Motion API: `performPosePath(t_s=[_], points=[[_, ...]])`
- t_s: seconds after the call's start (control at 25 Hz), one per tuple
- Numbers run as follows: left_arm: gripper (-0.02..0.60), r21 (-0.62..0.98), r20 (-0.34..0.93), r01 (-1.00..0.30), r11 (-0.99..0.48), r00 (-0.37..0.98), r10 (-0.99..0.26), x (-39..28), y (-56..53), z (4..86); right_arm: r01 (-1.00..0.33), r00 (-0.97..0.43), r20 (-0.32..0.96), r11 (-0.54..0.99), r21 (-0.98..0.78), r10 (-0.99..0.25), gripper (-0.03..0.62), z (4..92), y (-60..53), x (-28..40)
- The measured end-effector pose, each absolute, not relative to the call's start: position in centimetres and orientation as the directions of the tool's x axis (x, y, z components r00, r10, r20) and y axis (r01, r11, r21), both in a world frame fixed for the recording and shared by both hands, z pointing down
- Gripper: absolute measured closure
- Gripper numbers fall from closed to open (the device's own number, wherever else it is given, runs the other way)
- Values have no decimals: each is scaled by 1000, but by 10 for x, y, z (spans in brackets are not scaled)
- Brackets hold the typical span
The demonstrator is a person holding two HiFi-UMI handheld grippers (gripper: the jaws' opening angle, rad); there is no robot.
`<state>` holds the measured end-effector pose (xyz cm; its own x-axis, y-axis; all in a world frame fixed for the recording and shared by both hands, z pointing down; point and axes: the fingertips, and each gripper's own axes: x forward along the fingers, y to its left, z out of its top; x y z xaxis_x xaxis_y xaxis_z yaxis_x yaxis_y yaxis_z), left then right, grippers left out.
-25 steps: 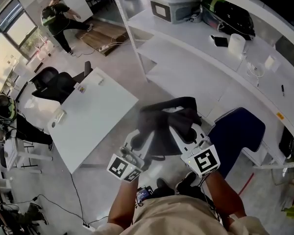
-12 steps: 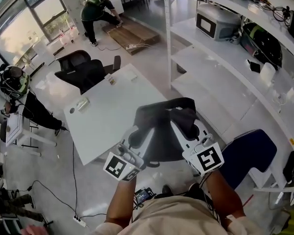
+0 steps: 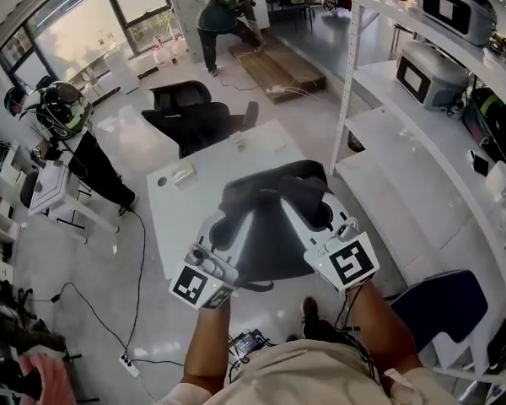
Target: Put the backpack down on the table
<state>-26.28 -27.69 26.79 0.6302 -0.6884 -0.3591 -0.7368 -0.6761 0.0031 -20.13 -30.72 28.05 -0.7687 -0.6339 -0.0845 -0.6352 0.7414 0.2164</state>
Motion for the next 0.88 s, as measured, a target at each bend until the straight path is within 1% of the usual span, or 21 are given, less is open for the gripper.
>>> performPosePath(t_s=[0.36,0.48,0.6,0.72,0.8,0.88], points=[[531,4,-350,-862,-508,474,-808,-332,-383,277,-520,-853,-71,830,203,-517,533,292,-414,-267],[531,34,-322,-889,-456,422,-848,-358,-432,296,-474,-879,-44,859,192,-475,533,311,-462,-293],[526,67,-245,-903,-425,398,-884,-383,-482,339,-427,-896,50,887,178,-441,533,353,-510,-322],[494,96,-110,-915,-393,382,-918,-395,-516,383,-437,-880,163,895,87,-446,524,395,-551,-333],[463,108,-6,-932,-347,348,-937,-400,-525,415,-460,-859,219,885,68,-463,482,418,-566,-332],[431,122,73,-948,-293,303,-950,-408,-529,442,-475,-834,278,877,78,-476,402,441,-574,-329]])
